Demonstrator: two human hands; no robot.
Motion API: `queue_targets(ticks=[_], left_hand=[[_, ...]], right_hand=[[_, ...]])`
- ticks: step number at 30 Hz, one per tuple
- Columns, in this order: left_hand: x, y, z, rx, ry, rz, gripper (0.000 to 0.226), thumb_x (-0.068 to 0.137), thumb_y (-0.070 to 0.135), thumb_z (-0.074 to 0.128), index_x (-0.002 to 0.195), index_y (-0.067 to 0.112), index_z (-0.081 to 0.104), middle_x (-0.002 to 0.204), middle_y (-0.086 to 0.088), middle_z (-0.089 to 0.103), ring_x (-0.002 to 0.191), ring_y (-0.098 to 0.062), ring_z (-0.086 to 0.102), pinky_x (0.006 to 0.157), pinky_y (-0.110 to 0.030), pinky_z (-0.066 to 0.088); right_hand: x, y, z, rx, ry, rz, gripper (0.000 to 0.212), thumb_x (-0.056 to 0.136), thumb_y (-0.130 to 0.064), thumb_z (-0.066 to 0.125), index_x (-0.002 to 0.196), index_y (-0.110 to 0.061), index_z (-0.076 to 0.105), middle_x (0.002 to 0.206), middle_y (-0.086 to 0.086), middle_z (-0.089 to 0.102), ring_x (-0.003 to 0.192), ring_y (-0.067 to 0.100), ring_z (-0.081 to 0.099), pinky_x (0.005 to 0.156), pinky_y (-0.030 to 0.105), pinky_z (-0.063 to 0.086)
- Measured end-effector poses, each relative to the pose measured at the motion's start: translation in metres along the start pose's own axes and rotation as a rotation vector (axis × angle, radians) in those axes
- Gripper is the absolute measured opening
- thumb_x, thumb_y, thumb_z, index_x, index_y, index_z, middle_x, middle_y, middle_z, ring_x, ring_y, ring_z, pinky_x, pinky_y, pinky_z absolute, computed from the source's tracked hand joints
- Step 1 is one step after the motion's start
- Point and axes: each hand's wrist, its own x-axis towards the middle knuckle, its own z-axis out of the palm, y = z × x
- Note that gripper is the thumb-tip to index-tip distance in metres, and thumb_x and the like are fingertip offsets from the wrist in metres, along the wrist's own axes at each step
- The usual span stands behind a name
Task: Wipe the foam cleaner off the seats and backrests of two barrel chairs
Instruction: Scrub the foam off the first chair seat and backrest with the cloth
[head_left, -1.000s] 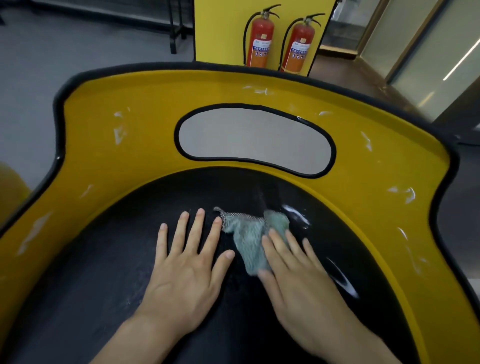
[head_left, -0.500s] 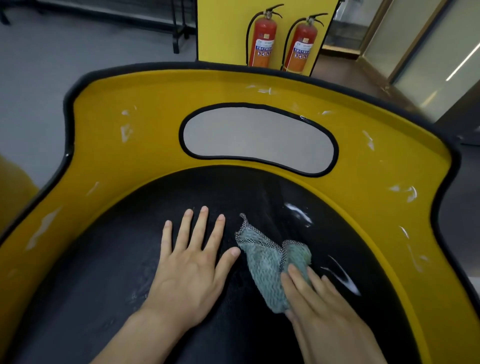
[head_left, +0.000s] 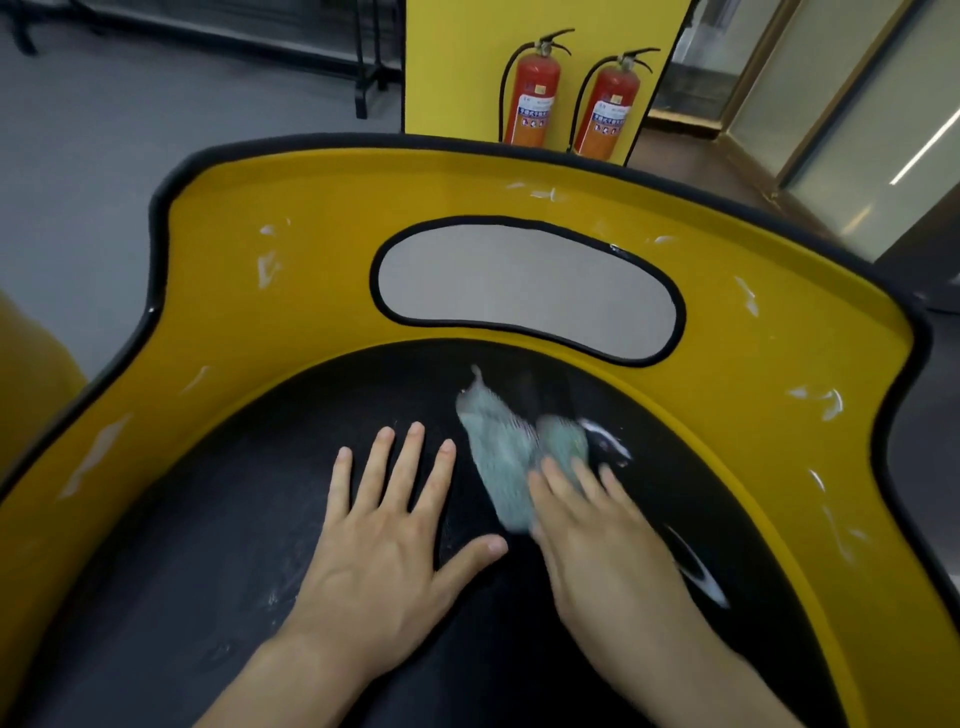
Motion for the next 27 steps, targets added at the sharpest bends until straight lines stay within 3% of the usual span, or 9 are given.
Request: queue_targets(ticks=[4, 6, 9, 11, 15, 18, 22, 24, 27], left_hand=[[-0.001, 0.001, -0.001, -0.023, 0.015, 0.008, 0.106, 0.082, 0.096, 0.009, 0.162, 0.027, 0.012, 0.169, -0.002, 0.000, 0.157, -0.024, -0.011, 0.123, -0.054, -0.003], [-0.001, 0.001, 0.000, -0.013, 0.024, 0.007, 0.107, 0.080, 0.097, 0.009, 0.162, 0.028, 0.009, 0.169, -0.002, -0.002, 0.156, -0.023, -0.013, 0.124, -0.054, -0.004], [0.000, 0.004, -0.002, -0.008, 0.009, -0.020, 0.107, 0.078, 0.098, 0.003, 0.161, 0.031, 0.001, 0.169, 0.000, -0.008, 0.155, -0.022, -0.018, 0.124, -0.053, -0.008], [0.000, 0.006, -0.005, 0.024, -0.002, -0.036, 0.108, 0.072, 0.099, -0.006, 0.159, 0.035, -0.014, 0.167, 0.002, -0.023, 0.151, -0.020, -0.030, 0.123, -0.052, -0.015], [0.000, 0.008, -0.010, 0.084, -0.027, -0.039, 0.107, 0.071, 0.096, -0.011, 0.157, 0.035, -0.022, 0.165, 0.002, -0.029, 0.150, -0.019, -0.033, 0.123, -0.050, -0.017], [-0.002, 0.008, -0.008, 0.059, -0.032, -0.046, 0.106, 0.073, 0.096, -0.006, 0.159, 0.034, -0.017, 0.167, 0.002, -0.025, 0.151, -0.019, -0.031, 0.123, -0.050, -0.016], [-0.002, 0.008, -0.008, 0.074, -0.025, -0.035, 0.108, 0.073, 0.096, -0.010, 0.160, 0.033, -0.016, 0.167, 0.001, -0.025, 0.151, -0.020, -0.031, 0.123, -0.051, -0.016], [-0.002, 0.007, -0.007, 0.049, -0.013, -0.032, 0.109, 0.074, 0.097, -0.009, 0.162, 0.031, -0.008, 0.169, 0.000, -0.018, 0.154, -0.021, -0.025, 0.124, -0.052, -0.012], [-0.002, 0.003, -0.004, -0.002, -0.004, -0.025, 0.104, 0.082, 0.095, 0.005, 0.162, 0.029, 0.011, 0.170, -0.001, 0.001, 0.157, -0.022, -0.010, 0.124, -0.052, -0.004]], right_hand=[[-0.051, 0.011, 0.013, 0.017, 0.024, -0.037, 0.063, 0.109, -0.032, 0.008, 0.130, -0.009, 0.062, 0.128, 0.008, 0.068, 0.116, 0.030, 0.066, 0.110, 0.040, 0.024], [-0.031, 0.012, 0.009, 0.020, -0.003, -0.035, 0.060, 0.108, -0.033, 0.015, 0.131, -0.009, 0.065, 0.133, 0.007, 0.066, 0.125, 0.028, 0.061, 0.113, 0.041, 0.028], [0.032, 0.012, -0.008, 0.076, -0.050, -0.017, 0.051, 0.107, -0.029, 0.027, 0.154, -0.014, 0.035, 0.161, 0.003, 0.034, 0.151, 0.024, 0.026, 0.124, 0.043, 0.014], [0.079, 0.015, -0.014, 0.089, -0.040, 0.011, 0.051, 0.109, -0.029, 0.027, 0.158, -0.015, 0.022, 0.167, 0.003, 0.019, 0.154, 0.024, 0.011, 0.125, 0.047, 0.005], [0.100, 0.017, -0.018, 0.100, -0.029, 0.010, 0.049, 0.109, -0.028, 0.028, 0.156, -0.014, 0.028, 0.165, 0.004, 0.024, 0.153, 0.026, 0.017, 0.125, 0.047, 0.007], [0.040, 0.017, -0.013, 0.084, -0.058, -0.047, 0.047, 0.107, -0.028, 0.031, 0.153, -0.015, 0.035, 0.162, 0.003, 0.032, 0.150, 0.025, 0.026, 0.124, 0.043, 0.014], [-0.048, 0.019, 0.001, 0.086, -0.074, -0.044, 0.057, 0.105, -0.036, 0.021, 0.139, -0.011, 0.058, 0.144, 0.005, 0.057, 0.133, 0.027, 0.054, 0.114, 0.041, 0.033], [-0.060, 0.023, 0.006, 0.107, -0.104, -0.036, 0.067, 0.108, -0.039, 0.008, 0.136, -0.009, 0.062, 0.141, 0.005, 0.059, 0.129, 0.028, 0.058, 0.107, 0.043, 0.032], [-0.027, 0.020, -0.001, 0.083, -0.058, -0.032, 0.058, 0.105, -0.039, 0.019, 0.139, -0.013, 0.059, 0.144, 0.002, 0.058, 0.134, 0.024, 0.053, 0.117, 0.040, 0.028]])
